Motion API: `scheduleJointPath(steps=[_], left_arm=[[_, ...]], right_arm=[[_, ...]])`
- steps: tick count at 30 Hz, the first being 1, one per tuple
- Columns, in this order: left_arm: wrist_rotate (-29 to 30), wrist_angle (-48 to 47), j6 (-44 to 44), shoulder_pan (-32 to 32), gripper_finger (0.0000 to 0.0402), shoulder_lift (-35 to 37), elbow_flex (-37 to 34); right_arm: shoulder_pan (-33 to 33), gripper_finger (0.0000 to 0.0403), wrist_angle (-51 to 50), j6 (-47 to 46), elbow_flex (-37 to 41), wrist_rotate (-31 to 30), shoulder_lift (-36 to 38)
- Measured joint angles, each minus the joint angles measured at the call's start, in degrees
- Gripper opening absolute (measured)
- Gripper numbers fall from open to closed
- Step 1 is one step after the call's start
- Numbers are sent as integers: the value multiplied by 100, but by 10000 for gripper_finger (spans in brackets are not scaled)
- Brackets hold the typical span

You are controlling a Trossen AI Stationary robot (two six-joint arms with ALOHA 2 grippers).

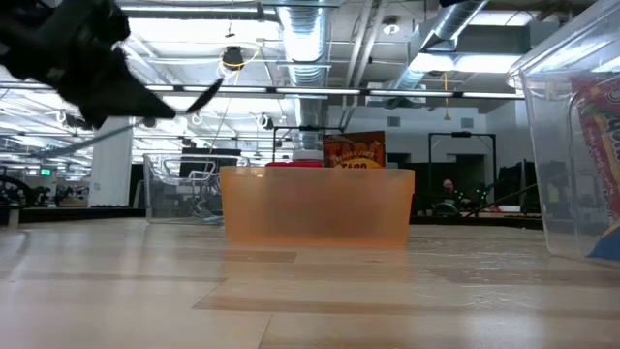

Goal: Pick & Place Food Item
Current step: Put the blue spoon into the transparent bin

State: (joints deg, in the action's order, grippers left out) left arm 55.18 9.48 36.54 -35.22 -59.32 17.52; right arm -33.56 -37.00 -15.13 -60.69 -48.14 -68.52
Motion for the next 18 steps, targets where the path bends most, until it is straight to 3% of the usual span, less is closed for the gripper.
scheduleJointPath(steps=[3,12,15,18], left_arm=[[329,151,-277,26,2,123,5],[340,197,-617,401,2,193,4],[454,619,-1305,806,2,191,4],[187,1550,-2588,1407,3,191,4]], right_arm=[[-2,154,5,11,2,-14,1],[-2,154,14,13,2,-4,1],[-2,154,16,54,2,-11,-1],[44,154,16,54,2,-9,-2]])
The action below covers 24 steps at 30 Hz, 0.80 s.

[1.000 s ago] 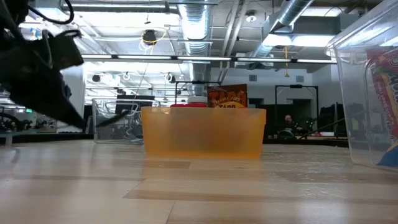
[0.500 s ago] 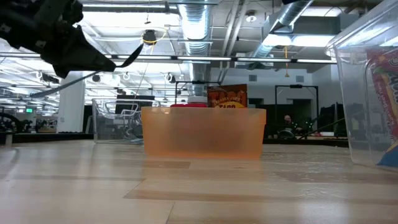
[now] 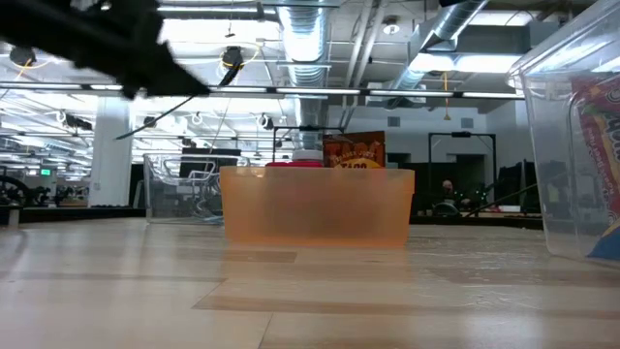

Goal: Pick & Place Food Item
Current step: Put the blue spoon into the transparent bin

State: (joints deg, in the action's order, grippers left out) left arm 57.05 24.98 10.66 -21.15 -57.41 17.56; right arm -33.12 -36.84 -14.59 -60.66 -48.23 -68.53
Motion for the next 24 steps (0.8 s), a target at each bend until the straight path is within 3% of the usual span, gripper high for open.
scheduleJointPath(steps=[4,7,12,15,24], left_arm=[[-672,1486,-1478,974,3,0,0],[-1185,2225,-1874,1860,3,2,17],[-2541,1946,-1440,3321,3,-81,457],[-3121,1711,-1316,3892,3,-298,806],[-3346,1275,-1453,4641,3,-1453,1562]], right_arm=[[91,154,2,0,0,3,0],[159,154,-2,0,0,18,0],[186,154,-25,1,0,18,0],[186,154,-26,0,0,20,0],[186,154,-48,1,0,20,0]])
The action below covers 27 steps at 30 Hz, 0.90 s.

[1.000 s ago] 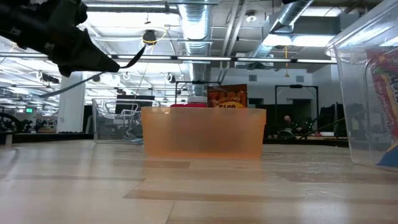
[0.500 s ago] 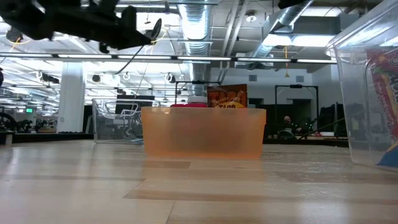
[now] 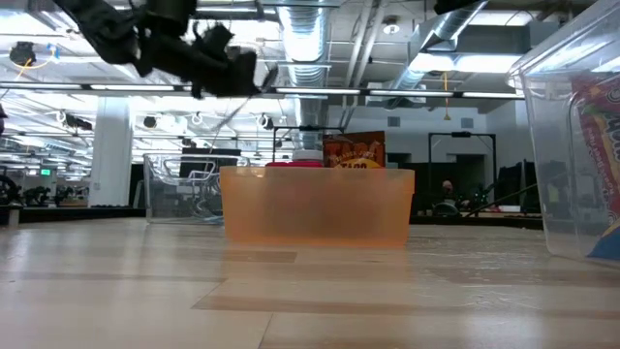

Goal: Pick & Place Food Item
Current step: Put the blue spoon into the transparent bin

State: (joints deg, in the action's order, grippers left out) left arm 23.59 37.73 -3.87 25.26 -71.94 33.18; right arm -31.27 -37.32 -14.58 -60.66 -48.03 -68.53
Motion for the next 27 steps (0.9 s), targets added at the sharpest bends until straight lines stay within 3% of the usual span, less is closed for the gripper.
scheduleJointPath(steps=[10,27], left_arm=[[2,-43,602,294,4,-1363,10],[310,-234,1362,290,4,-1233,-648]], right_arm=[[-20,154,-36,-1,0,4,-2],[-17,154,-129,-45,2,19,-2]])
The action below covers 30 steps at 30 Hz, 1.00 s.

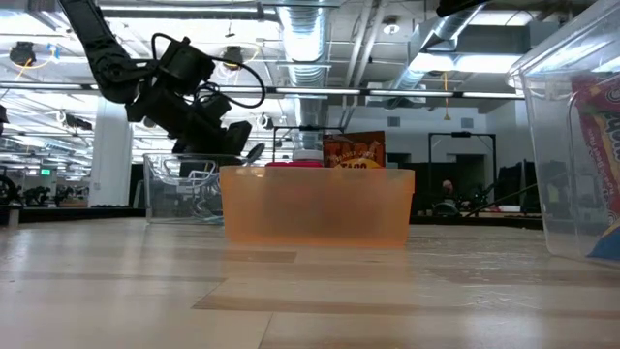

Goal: Pick & Place Food Item
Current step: Put the blue spoon into the transparent bin

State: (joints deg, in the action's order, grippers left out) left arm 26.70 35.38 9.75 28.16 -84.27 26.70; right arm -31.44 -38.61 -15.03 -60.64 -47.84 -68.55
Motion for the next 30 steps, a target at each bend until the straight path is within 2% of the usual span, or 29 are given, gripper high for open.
scheduleJointPath(steps=[30], left_arm=[[92,-1053,173,-34,5,-2,-15]], right_arm=[[0,154,-11,-2,0,3,0]])
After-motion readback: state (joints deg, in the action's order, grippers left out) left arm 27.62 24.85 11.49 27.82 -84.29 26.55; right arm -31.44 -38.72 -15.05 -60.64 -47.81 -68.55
